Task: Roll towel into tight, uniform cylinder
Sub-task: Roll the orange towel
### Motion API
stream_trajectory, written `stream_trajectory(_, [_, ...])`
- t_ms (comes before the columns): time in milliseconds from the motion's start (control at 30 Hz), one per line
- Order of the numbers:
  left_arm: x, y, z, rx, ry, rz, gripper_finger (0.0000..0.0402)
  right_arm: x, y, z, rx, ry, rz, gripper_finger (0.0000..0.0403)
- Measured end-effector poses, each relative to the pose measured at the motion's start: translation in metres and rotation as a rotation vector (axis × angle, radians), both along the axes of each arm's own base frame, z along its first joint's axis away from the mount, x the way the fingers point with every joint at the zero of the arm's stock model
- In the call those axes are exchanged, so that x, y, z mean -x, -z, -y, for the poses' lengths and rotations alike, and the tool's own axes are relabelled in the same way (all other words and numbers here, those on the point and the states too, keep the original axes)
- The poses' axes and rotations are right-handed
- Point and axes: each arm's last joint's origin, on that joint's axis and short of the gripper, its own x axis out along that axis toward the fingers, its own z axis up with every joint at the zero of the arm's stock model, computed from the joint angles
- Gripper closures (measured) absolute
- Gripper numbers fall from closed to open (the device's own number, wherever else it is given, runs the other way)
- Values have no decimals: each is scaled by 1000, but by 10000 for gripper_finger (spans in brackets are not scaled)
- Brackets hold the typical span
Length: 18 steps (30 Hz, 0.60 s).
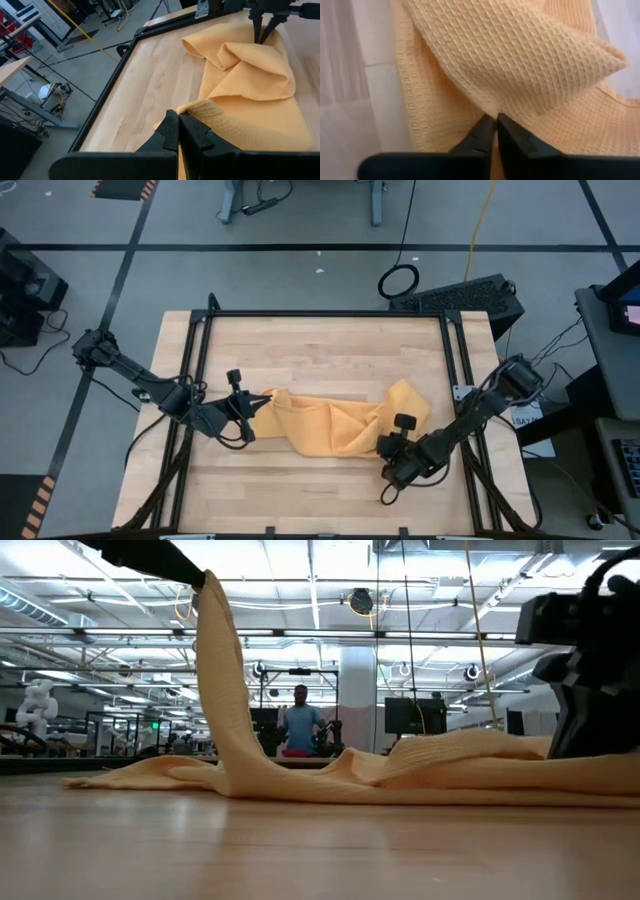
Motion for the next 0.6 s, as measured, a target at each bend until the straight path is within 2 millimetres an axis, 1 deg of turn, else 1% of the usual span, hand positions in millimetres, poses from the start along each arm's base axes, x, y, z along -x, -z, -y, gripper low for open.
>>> stream_trajectory(133, [0,0,0,14,-6,6,400,1,-8,1,-20,12,33,387])
stream_trajectory(300, [0,0,0,19,-9,7,400,4,-24,3,-56,15,77,399])
stream_trajectory(400, [0,0,0,20,-9,8,400,4,-32,4,-84,15,110,386])
stream_trajectory(500, [0,0,0,21,-10,8,400,5,-34,4,-81,3,116,371])
stream_trajectory(600, [-1,1,0,20,-10,5,400,5,-34,4,-78,2,117,373])
